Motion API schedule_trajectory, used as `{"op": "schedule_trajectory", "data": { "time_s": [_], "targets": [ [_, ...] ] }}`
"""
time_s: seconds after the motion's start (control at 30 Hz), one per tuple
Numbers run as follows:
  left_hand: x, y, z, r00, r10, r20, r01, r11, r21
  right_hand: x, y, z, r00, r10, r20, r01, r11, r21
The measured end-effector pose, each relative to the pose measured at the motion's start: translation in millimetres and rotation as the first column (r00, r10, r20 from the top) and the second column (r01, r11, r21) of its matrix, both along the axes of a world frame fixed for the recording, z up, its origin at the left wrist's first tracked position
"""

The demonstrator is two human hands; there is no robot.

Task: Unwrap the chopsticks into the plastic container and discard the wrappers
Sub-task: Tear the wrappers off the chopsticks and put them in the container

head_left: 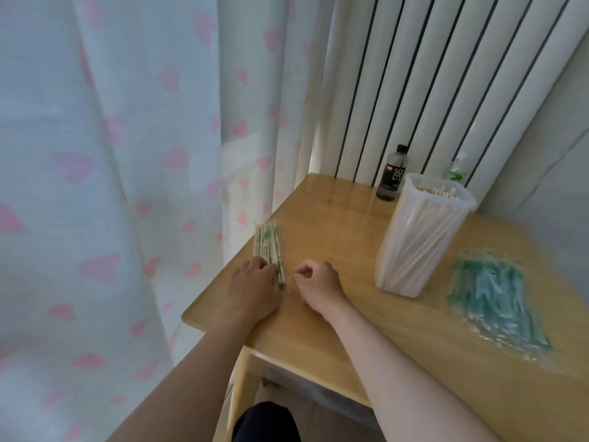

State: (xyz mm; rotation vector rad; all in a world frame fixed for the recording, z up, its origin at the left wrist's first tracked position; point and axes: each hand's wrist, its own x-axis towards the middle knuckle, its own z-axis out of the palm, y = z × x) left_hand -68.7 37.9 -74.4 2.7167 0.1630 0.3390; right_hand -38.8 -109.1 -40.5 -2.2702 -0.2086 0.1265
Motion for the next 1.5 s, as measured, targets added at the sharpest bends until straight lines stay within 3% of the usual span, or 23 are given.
{"op": "schedule_trajectory", "data": {
  "time_s": [0.2,0.47,0.6,0.77,1.03,1.17,1.33,1.5],
  "targets": [
    [3.3,1.8,-2.2,1.0,0.012,0.009,-0.012,1.0,-0.021,1.6,15.2,-14.0,0.999,-0.031,0.023,0.035,0.988,-0.151],
    [2.1,2.2,-3.9,0.999,0.014,0.035,-0.012,0.998,-0.056,2.2,19.2,-13.5,0.999,-0.05,0.018,0.052,0.977,-0.205],
    [3.2,2.6,-5.8,0.999,0.018,0.05,-0.015,0.998,-0.06,2.4,13.4,-12.0,0.995,-0.088,-0.052,0.089,0.996,0.026],
    [7.5,3.2,-10.9,0.998,0.033,0.063,-0.031,0.999,-0.034,0.5,1.4,-10.6,0.98,-0.111,-0.164,0.161,0.929,0.333],
    [8.1,4.0,-11.7,0.996,0.035,0.082,-0.033,0.999,-0.019,-1.7,-9.0,-5.1,0.977,-0.015,-0.212,0.123,0.854,0.505],
    [7.9,3.2,-9.4,0.996,0.034,0.08,-0.032,0.999,-0.022,-0.2,-18.5,-2.0,0.946,0.047,-0.322,0.192,0.717,0.67],
    [7.2,2.5,-9.4,0.996,0.043,0.072,-0.04,0.999,-0.031,-3.3,-33.6,0.8,0.89,0.151,-0.43,0.343,0.397,0.851],
    [7.0,2.4,-8.8,0.996,0.051,0.077,-0.05,0.999,-0.023,-0.8,-34.9,-3.3,0.878,0.159,-0.451,0.383,0.33,0.863]
  ]
}}
